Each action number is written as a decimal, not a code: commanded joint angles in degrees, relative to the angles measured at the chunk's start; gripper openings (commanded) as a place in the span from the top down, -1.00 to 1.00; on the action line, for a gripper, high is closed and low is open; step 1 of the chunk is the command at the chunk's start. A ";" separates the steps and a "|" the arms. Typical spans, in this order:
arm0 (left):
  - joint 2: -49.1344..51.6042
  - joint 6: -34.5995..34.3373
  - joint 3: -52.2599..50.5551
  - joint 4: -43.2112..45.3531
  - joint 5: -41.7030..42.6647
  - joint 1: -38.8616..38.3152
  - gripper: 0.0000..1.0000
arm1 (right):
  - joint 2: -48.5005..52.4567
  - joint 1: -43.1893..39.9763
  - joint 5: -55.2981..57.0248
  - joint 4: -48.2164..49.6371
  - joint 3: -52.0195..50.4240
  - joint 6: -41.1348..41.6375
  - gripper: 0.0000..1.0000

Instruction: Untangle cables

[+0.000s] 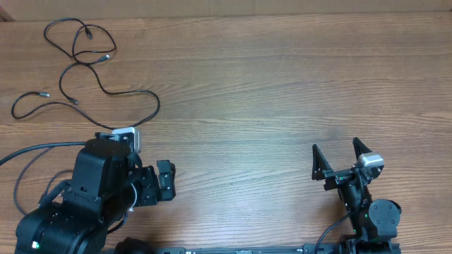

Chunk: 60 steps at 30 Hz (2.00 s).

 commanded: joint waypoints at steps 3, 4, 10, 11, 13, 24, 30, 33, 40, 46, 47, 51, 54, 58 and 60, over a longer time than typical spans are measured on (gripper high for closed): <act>0.07 -0.98 -0.07 0.24 -0.76 -0.11 -0.99 | -0.68 -0.50 0.94 0.00 -0.61 0.17 -1.00; 0.07 -0.98 -0.07 0.24 -0.76 -0.11 -0.99 | -0.68 -0.48 0.96 0.00 -0.61 0.17 -1.00; 0.07 -0.98 -0.07 0.24 -0.76 -0.13 -0.99 | -0.68 -0.50 1.01 -0.02 -0.61 0.15 -1.00; 0.07 -0.98 -0.07 0.24 -0.76 -0.13 -0.99 | -0.68 -0.50 1.01 -0.02 -0.61 0.15 -1.00; 0.07 -0.98 -0.07 0.24 -0.76 -0.11 -0.99 | -0.68 -0.48 1.03 -0.02 -0.61 -0.35 -1.00; 0.07 -0.98 -0.07 0.24 -0.76 -0.13 -0.99 | -0.68 -0.48 2.56 -0.26 -0.59 -3.30 -1.00; 0.07 -0.98 -0.07 0.24 -0.76 -0.11 -0.99 | -0.68 -0.48 2.97 -0.33 -0.59 -3.26 -1.00; 0.07 -0.98 -0.07 0.24 -0.76 -0.11 -0.99 | -0.68 -0.48 2.91 -0.26 -0.59 -3.26 -1.00; 0.07 -0.98 -0.07 0.24 -0.76 -0.13 -0.99 | -0.68 -0.48 2.91 -0.02 -0.59 -3.26 -1.00; 0.07 -0.98 -0.07 0.24 -0.76 -0.11 -0.99 | -0.68 -0.48 2.91 0.00 -0.59 -3.26 -1.00; 0.07 -0.98 -0.07 0.24 -0.76 -0.13 -0.99 | -0.68 -0.48 2.91 0.00 -0.59 -3.26 -1.00; 0.09 -1.01 -0.07 0.24 -0.76 -0.11 -0.99 | -0.68 -0.48 2.91 0.00 -0.59 -3.26 -1.00; 0.09 -0.98 -0.07 0.24 -0.76 -0.13 -0.99 | -0.68 -0.48 2.91 0.00 -0.59 -3.26 -1.00; 0.07 -0.98 -0.07 0.24 -0.76 -0.11 -0.99 | -0.68 -0.48 2.91 0.00 -0.59 -3.26 -1.00; 0.07 -0.98 -0.07 0.07 -0.74 -0.13 -0.99 | -0.68 -0.48 2.91 0.00 -0.59 -3.26 -1.00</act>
